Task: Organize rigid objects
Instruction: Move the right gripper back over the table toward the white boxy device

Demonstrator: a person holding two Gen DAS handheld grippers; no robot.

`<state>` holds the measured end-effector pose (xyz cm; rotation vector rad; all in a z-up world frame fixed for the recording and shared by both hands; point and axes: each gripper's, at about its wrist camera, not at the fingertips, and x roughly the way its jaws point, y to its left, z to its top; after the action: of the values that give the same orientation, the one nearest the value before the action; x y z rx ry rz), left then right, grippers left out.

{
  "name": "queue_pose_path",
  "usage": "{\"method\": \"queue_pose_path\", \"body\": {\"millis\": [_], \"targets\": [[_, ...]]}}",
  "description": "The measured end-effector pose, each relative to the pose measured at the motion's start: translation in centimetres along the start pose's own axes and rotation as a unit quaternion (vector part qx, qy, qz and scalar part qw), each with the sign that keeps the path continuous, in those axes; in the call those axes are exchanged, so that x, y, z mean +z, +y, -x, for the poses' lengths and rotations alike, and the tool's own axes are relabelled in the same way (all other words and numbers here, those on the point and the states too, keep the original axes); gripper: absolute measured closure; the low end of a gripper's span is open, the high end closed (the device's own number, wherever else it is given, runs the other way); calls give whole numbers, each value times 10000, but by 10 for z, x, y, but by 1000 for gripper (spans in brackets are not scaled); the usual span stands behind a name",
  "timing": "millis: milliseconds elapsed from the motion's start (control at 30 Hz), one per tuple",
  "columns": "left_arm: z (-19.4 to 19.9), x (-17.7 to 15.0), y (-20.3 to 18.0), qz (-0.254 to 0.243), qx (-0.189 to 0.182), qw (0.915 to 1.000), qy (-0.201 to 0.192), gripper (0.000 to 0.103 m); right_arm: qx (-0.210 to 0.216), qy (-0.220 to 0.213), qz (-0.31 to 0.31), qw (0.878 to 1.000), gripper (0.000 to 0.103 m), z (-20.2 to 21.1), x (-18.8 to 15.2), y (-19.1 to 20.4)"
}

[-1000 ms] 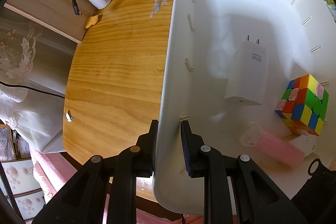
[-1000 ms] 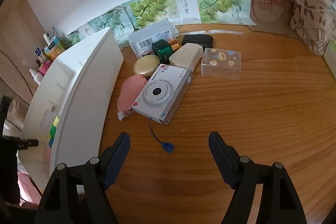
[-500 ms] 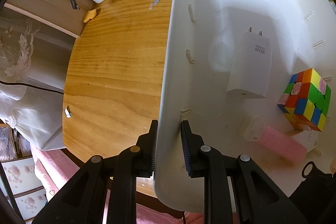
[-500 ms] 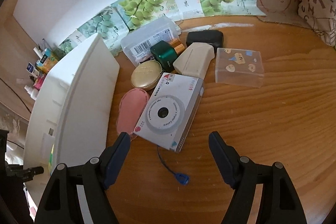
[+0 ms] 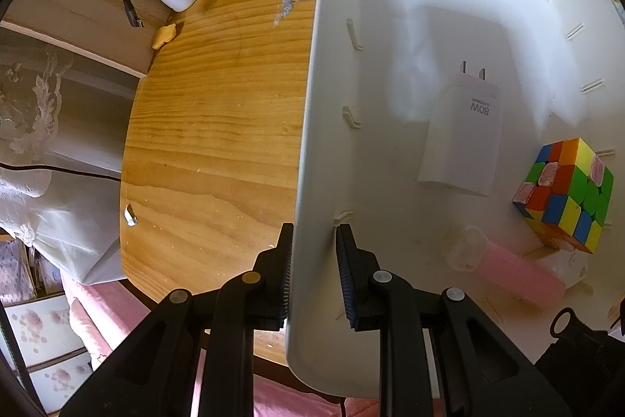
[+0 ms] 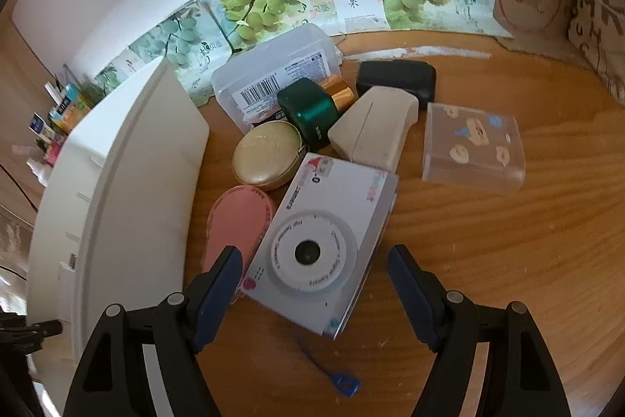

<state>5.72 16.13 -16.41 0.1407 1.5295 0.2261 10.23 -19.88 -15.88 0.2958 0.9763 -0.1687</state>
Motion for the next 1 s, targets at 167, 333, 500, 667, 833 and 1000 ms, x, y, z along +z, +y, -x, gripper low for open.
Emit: {"method": "queue_pose_path", "body": {"millis": [167,333,500,667,833,1000], "targets": [[-1,1,2,39,-52,10000,35,79,-189,-32,-5,9998,25,-2,5,0],[-2,2,4,69,-103,9999,50,79,-229,-36,-77,9997,28,-3,11,-1],[-4,2,10,131,-206,9997,64,79,-240,6,-102,9997,35,-3,15,2],[-6,1,14,199,-291,9994,34,79,-237,89,-151,9996,36,-3,16,-1],[-7,-1,18,258,-339,9991,-18,79,-179,155,-270,9994,39,-1,13,-6],[-8,-2,20,269,-376,9989,-41,79,-113,167,-384,9991,42,3,9,-11]]}}
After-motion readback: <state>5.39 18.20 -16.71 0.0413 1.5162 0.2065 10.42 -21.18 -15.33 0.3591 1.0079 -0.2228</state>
